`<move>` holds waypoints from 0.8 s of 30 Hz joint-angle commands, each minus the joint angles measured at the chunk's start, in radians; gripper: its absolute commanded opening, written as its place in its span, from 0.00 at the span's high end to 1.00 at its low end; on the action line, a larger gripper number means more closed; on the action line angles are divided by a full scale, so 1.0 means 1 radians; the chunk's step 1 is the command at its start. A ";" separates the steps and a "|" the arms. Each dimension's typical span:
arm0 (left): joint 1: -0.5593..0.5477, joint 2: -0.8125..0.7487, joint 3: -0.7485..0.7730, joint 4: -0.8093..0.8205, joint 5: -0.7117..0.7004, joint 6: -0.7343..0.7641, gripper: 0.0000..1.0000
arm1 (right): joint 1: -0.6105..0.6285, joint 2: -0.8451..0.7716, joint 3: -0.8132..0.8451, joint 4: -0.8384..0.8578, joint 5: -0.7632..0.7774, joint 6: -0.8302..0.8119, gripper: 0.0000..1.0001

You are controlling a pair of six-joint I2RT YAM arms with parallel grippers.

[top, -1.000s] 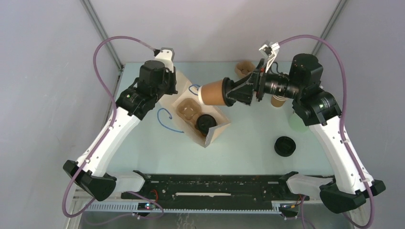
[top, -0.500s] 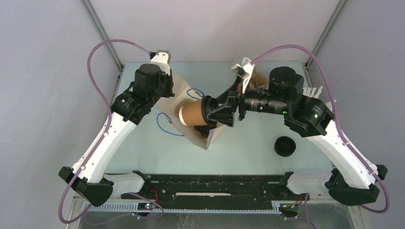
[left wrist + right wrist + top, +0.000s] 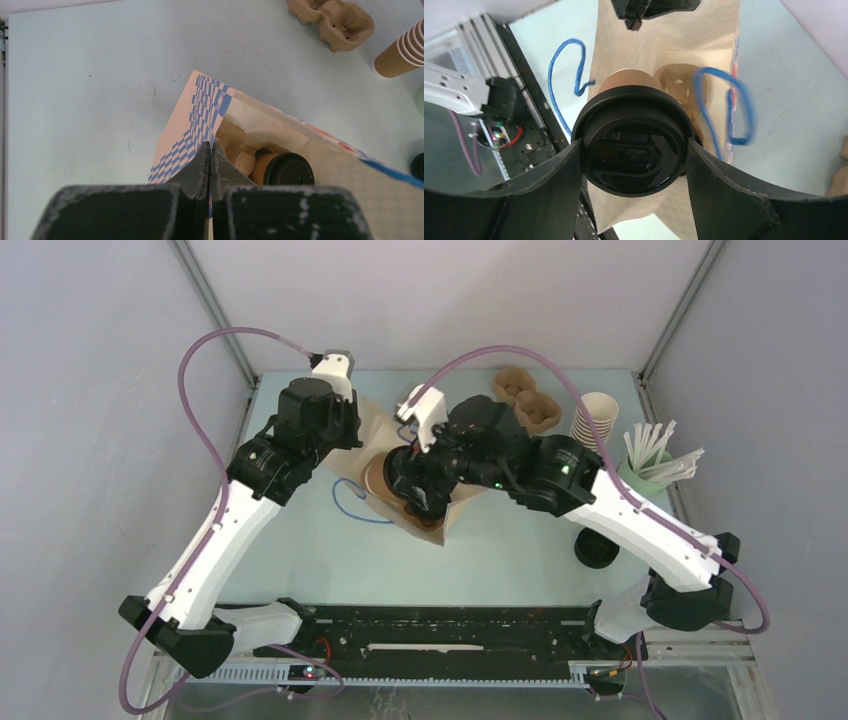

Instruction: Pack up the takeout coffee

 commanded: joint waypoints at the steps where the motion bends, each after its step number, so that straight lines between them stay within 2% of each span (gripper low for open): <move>1: -0.008 -0.014 0.018 0.003 0.006 -0.033 1.00 | 0.066 0.036 0.069 -0.048 0.187 -0.067 0.83; 9: -0.020 -0.024 0.018 -0.002 0.009 -0.032 1.00 | 0.105 0.158 0.114 -0.057 0.334 -0.144 0.83; 18: -0.030 -0.056 0.014 0.028 0.015 -0.030 1.00 | 0.120 0.252 0.151 -0.068 0.364 -0.175 0.84; 24: -0.040 -0.130 -0.082 0.112 0.031 -0.035 1.00 | 0.115 0.262 0.111 -0.037 0.383 -0.161 0.84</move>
